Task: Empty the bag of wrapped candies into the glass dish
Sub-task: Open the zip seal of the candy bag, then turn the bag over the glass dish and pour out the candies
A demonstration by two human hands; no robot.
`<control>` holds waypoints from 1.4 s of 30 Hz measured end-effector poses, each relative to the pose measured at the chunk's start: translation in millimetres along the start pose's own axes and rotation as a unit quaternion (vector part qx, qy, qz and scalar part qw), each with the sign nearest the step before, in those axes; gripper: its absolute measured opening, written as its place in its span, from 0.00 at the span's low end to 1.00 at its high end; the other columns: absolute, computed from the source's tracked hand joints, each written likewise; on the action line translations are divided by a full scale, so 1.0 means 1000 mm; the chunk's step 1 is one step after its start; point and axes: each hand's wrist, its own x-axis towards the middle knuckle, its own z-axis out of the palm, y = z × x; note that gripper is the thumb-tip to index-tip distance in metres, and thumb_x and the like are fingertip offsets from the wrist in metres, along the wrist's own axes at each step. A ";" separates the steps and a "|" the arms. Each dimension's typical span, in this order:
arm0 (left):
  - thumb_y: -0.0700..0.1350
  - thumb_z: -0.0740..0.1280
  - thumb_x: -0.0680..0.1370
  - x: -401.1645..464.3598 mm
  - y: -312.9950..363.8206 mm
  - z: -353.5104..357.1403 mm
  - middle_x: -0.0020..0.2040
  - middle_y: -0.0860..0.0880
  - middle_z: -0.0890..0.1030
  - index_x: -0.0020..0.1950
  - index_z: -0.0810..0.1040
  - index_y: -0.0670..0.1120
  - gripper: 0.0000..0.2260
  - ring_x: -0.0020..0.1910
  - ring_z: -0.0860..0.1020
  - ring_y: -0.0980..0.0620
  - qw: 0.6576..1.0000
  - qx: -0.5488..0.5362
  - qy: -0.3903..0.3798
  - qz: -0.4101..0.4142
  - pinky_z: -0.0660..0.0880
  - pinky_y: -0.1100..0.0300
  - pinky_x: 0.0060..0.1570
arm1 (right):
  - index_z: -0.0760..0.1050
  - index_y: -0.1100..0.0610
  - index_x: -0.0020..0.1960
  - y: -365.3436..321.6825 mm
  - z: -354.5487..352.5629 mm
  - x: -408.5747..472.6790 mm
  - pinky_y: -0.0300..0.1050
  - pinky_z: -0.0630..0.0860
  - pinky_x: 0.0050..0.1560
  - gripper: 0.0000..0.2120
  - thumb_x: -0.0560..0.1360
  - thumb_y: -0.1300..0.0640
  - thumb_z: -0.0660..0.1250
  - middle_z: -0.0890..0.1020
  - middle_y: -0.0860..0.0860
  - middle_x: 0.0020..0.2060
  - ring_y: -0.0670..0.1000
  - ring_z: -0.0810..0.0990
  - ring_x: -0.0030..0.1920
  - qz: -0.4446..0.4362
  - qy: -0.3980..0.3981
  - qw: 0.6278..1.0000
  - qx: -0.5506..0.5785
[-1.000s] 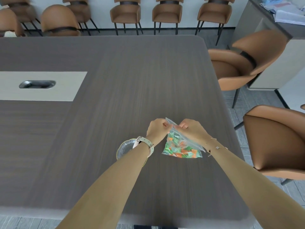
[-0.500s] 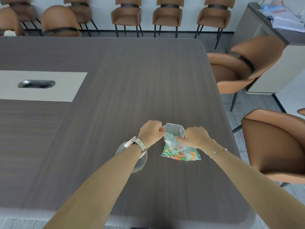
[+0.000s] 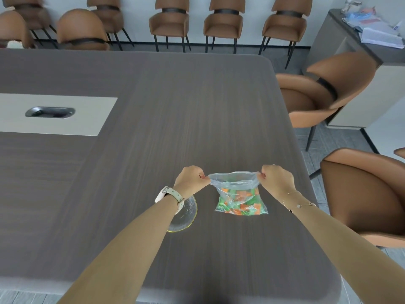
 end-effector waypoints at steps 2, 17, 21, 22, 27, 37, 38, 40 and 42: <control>0.48 0.68 0.73 0.001 0.000 -0.003 0.36 0.46 0.82 0.42 0.82 0.41 0.10 0.32 0.76 0.50 1.000 -0.002 -0.005 -0.003 0.71 0.61 0.31 | 0.69 0.58 0.36 0.002 0.000 0.005 0.43 0.69 0.32 0.14 0.78 0.54 0.59 0.79 0.54 0.35 0.54 0.76 0.34 -0.004 0.001 1.000 -0.015; 0.48 0.64 0.76 -0.005 -0.001 -0.003 0.31 0.52 0.80 0.42 0.81 0.39 0.14 0.33 0.77 0.53 0.992 -0.125 -0.031 0.002 0.73 0.61 0.34 | 0.74 0.54 0.60 -0.028 0.069 -0.011 0.47 0.80 0.54 0.25 0.65 0.58 0.76 0.82 0.50 0.49 0.49 0.81 0.48 0.034 -0.161 0.910 0.380; 0.50 0.63 0.78 -0.010 -0.013 -0.007 0.34 0.52 0.81 0.43 0.80 0.40 0.14 0.35 0.79 0.55 0.991 -0.135 -0.013 -0.003 0.74 0.62 0.35 | 0.74 0.54 0.58 -0.041 0.077 -0.005 0.49 0.75 0.60 0.11 0.76 0.54 0.64 0.82 0.53 0.43 0.52 0.80 0.45 0.093 -0.171 0.921 0.338; 0.50 0.62 0.79 -0.012 -0.015 -0.008 0.35 0.51 0.81 0.44 0.80 0.41 0.15 0.36 0.79 0.54 0.989 -0.147 -0.007 -0.007 0.74 0.62 0.36 | 0.74 0.55 0.56 -0.043 0.075 -0.004 0.46 0.72 0.60 0.10 0.78 0.53 0.62 0.80 0.53 0.41 0.52 0.77 0.46 0.100 -0.193 0.923 0.318; 0.44 0.55 0.81 -0.021 -0.034 -0.008 0.46 0.48 0.80 0.54 0.77 0.46 0.11 0.44 0.78 0.48 0.973 -0.229 -0.004 -0.024 0.72 0.59 0.42 | 0.75 0.66 0.46 -0.052 0.062 -0.002 0.41 0.64 0.25 0.13 0.80 0.59 0.56 0.70 0.51 0.24 0.47 0.66 0.24 0.126 -0.188 0.901 0.371; 0.51 0.71 0.72 -0.053 -0.083 0.026 0.80 0.49 0.43 0.75 0.32 0.59 0.50 0.74 0.62 0.48 0.952 0.172 -0.035 0.252 0.68 0.54 0.69 | 0.68 0.56 0.41 -0.100 0.025 -0.001 0.35 0.63 0.22 0.13 0.82 0.60 0.52 0.71 0.49 0.27 0.46 0.66 0.24 0.056 -0.105 0.908 0.401; 0.51 0.71 0.72 -0.055 -0.085 0.029 0.80 0.49 0.40 0.73 0.29 0.61 0.51 0.74 0.62 0.47 0.950 0.172 -0.017 0.261 0.69 0.52 0.68 | 0.70 0.58 0.43 -0.106 0.026 -0.001 0.36 0.65 0.24 0.12 0.82 0.60 0.51 0.73 0.50 0.30 0.46 0.68 0.25 0.057 -0.109 0.910 0.396; 0.52 0.71 0.73 -0.061 -0.087 0.030 0.79 0.49 0.40 0.72 0.27 0.62 0.51 0.74 0.62 0.46 0.952 0.149 0.029 0.265 0.68 0.50 0.70 | 0.73 0.64 0.49 -0.117 0.030 -0.001 0.38 0.67 0.27 0.13 0.81 0.61 0.51 0.77 0.55 0.36 0.47 0.71 0.28 0.056 -0.129 0.918 0.370; 0.54 0.72 0.71 -0.064 -0.092 0.028 0.79 0.48 0.43 0.74 0.29 0.61 0.52 0.73 0.64 0.45 0.950 0.142 0.065 0.272 0.63 0.53 0.70 | 0.74 0.66 0.50 -0.125 0.035 -0.001 0.41 0.69 0.30 0.13 0.81 0.62 0.51 0.78 0.58 0.41 0.50 0.74 0.31 0.055 -0.153 0.928 0.337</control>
